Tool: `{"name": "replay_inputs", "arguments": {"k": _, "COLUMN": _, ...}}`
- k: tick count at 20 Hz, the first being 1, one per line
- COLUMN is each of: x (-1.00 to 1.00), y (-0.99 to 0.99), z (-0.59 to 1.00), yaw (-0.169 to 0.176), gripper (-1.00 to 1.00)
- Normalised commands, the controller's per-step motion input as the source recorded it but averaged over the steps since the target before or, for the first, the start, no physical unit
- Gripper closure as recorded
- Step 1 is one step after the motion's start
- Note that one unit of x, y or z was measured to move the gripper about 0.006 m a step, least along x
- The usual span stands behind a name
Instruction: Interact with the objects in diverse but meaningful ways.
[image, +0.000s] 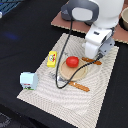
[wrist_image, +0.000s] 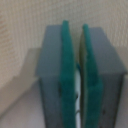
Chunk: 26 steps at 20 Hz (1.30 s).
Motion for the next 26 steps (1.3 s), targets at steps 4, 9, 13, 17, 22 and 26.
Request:
{"name": "replay_inputs", "arguments": {"k": 4, "x": -0.25, "y": 0.44, "z": 0.70, "yaw": 0.182, "gripper": 1.00}}
{"name": "replay_inputs", "arguments": {"k": 9, "x": -0.16, "y": 0.16, "z": 0.19, "yaw": 0.096, "gripper": 1.00}}
{"name": "replay_inputs", "arguments": {"k": 13, "x": -0.01, "y": -0.13, "z": -0.04, "yaw": -0.058, "gripper": -1.00}}
{"name": "replay_inputs", "arguments": {"k": 17, "x": -0.07, "y": -0.27, "z": -0.13, "yaw": -0.225, "gripper": -1.00}}
{"name": "replay_inputs", "arguments": {"k": 22, "x": -0.47, "y": -0.08, "z": -0.10, "yaw": -0.201, "gripper": -1.00}}
{"name": "replay_inputs", "arguments": {"k": 26, "x": -0.71, "y": 0.06, "z": -0.05, "yaw": -0.072, "gripper": -1.00}}
